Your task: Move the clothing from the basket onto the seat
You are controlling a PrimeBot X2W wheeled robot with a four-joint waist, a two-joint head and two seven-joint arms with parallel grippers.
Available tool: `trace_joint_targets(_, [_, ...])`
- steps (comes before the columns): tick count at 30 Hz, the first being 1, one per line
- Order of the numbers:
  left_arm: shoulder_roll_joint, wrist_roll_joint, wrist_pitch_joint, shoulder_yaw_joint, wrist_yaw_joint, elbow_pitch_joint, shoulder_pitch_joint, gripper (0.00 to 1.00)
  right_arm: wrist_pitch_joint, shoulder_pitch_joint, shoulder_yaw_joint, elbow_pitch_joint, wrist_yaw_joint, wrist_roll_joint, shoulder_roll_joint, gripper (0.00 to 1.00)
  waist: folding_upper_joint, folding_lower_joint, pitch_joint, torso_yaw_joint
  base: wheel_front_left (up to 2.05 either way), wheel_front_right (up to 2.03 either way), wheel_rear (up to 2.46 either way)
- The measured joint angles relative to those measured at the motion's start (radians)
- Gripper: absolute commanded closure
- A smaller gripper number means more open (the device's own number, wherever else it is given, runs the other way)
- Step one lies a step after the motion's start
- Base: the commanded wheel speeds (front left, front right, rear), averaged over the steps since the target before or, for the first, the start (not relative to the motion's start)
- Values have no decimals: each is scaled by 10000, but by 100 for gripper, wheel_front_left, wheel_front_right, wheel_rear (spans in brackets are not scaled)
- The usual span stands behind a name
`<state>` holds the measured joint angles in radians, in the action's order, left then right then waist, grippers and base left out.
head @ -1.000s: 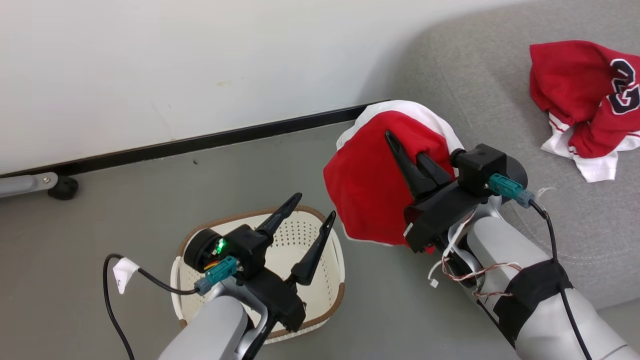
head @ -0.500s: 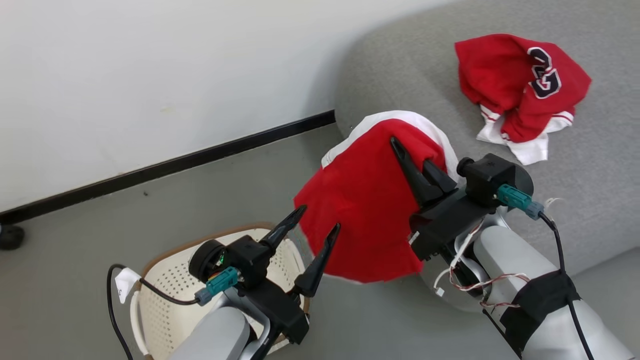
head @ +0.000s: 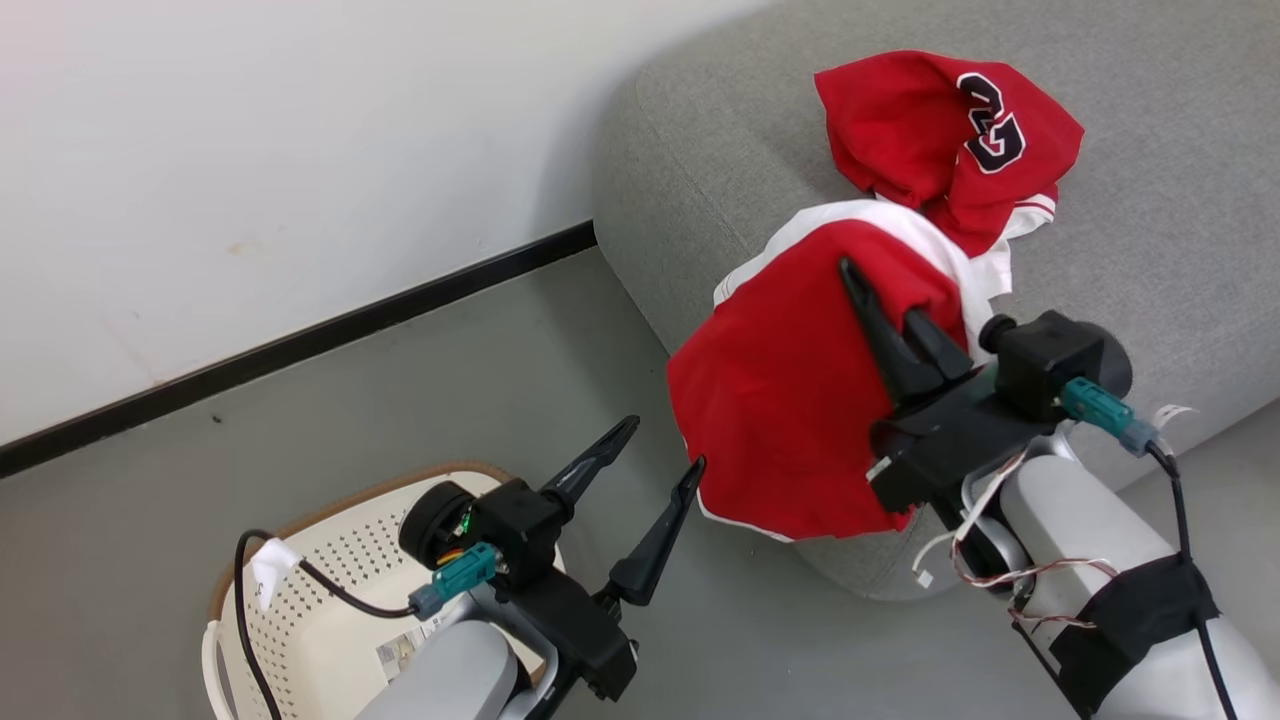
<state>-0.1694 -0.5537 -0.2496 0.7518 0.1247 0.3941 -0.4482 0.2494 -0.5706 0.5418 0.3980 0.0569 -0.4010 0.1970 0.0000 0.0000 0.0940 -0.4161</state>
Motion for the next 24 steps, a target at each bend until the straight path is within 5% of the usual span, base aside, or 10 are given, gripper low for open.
trace_joint_targets(24, [-698,-69,0,232,0,-395,3,0,73,-1823,-2416,-1607,-1022,859,1900,100,0,0,1012,199,0,0,0])
